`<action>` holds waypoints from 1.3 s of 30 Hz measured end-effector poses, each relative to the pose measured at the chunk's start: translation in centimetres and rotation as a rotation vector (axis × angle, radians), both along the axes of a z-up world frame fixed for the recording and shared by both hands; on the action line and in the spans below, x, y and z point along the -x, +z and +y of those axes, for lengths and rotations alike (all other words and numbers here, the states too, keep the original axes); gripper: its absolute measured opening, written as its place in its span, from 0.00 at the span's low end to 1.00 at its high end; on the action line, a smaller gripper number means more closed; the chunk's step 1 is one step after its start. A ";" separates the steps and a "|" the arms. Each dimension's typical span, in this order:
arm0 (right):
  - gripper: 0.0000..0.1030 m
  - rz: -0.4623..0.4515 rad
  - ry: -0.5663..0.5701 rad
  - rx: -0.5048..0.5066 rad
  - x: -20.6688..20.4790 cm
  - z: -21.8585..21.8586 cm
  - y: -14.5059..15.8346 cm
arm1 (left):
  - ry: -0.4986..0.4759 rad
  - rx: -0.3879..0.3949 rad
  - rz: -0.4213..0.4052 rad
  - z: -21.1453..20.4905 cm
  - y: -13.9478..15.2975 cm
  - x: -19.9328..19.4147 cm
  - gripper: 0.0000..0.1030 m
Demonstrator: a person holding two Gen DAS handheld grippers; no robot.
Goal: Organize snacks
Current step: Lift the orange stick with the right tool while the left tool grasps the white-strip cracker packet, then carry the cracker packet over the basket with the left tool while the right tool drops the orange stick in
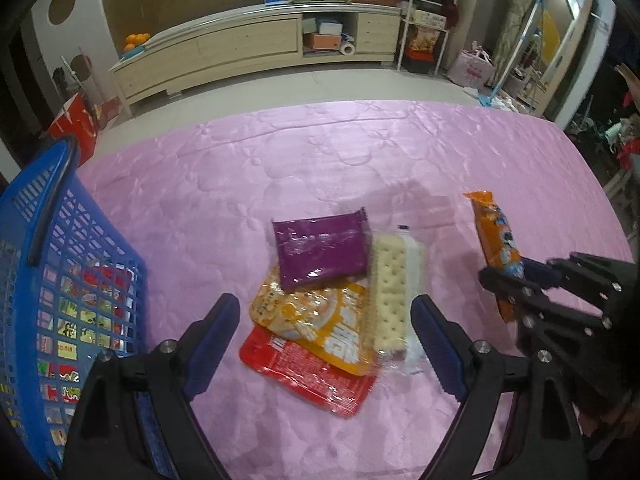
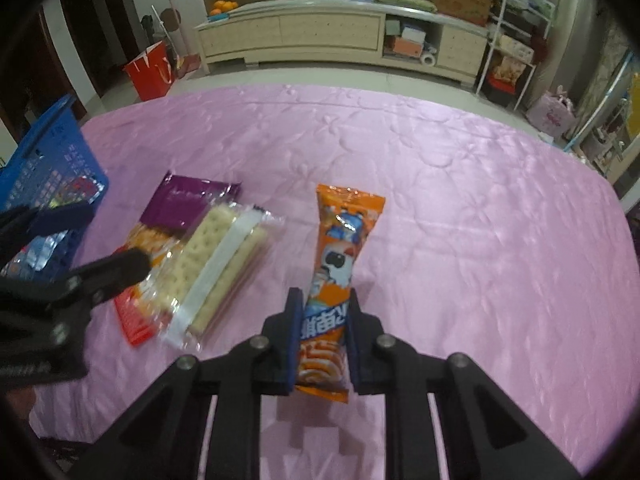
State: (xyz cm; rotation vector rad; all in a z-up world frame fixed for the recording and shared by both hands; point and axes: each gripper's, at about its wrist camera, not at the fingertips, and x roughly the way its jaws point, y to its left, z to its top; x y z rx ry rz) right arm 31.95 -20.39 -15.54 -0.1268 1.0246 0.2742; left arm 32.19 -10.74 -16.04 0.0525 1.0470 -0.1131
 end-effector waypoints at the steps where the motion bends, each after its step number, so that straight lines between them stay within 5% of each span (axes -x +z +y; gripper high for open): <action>1: 0.23 -0.006 0.000 0.006 0.0 0.0 0.0 | -0.010 -0.002 0.000 -0.3 0.1 0.1 0.83; 8: 0.23 -0.023 -0.024 0.021 -0.1 -1.1 1.0 | -0.105 -0.063 0.029 -3.5 -0.4 0.3 0.83; 25: 0.23 -0.028 -0.066 0.025 -1.1 -2.9 1.2 | -0.121 -0.126 0.122 -7.1 -3.3 -2.7 0.83; 27: 0.23 -0.019 -0.067 0.022 -1.3 -2.9 1.1 | -0.129 -0.128 0.138 -7.7 -3.7 -2.8 0.79; 34: 0.23 -0.009 -0.067 0.012 -1.3 -2.9 1.2 | -0.161 -0.122 0.152 -8.2 -3.9 -2.4 0.43; 39: 0.23 -0.002 -0.053 0.013 -1.1 -2.7 1.0 | -0.153 -0.121 0.137 -7.5 -2.9 -1.6 0.39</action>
